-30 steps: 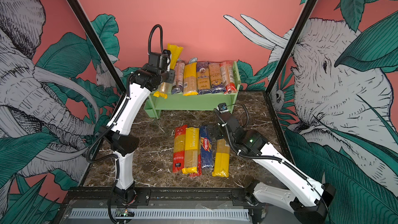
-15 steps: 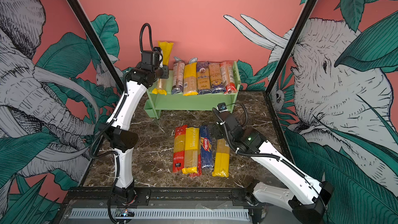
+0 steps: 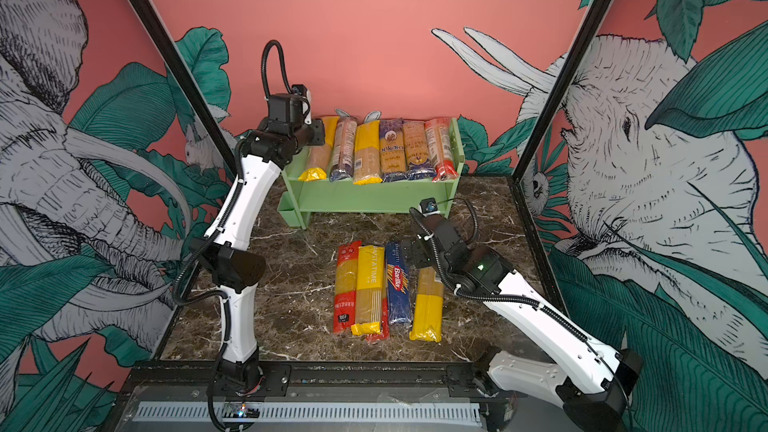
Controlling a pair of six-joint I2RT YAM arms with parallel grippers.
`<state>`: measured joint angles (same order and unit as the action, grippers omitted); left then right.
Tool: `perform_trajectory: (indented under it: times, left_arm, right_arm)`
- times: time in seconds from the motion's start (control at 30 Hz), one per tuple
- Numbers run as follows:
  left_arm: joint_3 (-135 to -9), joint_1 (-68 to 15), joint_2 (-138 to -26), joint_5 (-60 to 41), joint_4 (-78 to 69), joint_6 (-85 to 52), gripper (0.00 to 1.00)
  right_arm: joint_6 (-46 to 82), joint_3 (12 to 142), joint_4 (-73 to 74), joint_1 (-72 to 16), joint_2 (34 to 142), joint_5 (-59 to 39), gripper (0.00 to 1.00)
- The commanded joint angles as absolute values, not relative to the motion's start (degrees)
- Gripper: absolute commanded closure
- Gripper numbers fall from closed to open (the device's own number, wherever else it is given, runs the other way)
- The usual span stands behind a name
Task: Place and organize the pasta boxes and bags onto the shelf
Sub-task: 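Stand the pack at the end of the shelf row and open the left gripper, then lower the left gripper back toward the pasta row on the table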
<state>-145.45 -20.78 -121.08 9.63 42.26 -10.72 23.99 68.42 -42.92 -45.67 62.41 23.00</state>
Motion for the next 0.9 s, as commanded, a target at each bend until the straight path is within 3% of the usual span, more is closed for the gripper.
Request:
perform_trajectory:
  times: [0.0,0.2,0.4,0.53,0.87]
  left_arm:
    - [-147.0,-20.5,-119.9,8.8,40.2,-11.1,0.53]
    - [-147.0,-20.4,-119.4,8.6,41.5,-11.0,0.5]
    - [-142.4,-20.5,-114.0,7.5,40.3,-10.9,0.38]
    - [-132.1,-20.7,-106.5,7.4,37.4,-10.6,0.3]
    - [-102.7,-24.9,-83.2,11.3,31.0,-12.1,0.23]
  right_arm:
    - [24.4,69.7,-43.7,-45.2,61.3,24.3,0.01]
    - [24.4,69.3,-44.0,-45.1,60.6,24.3,0.01]
    - [24.4,69.3,-44.6,-45.0,60.6,24.2,0.01]
    - [24.6,68.8,-45.0,-45.0,60.3,23.7,0.01]
    - [26.8,64.7,-45.1,-45.1,56.3,20.8,0.01]
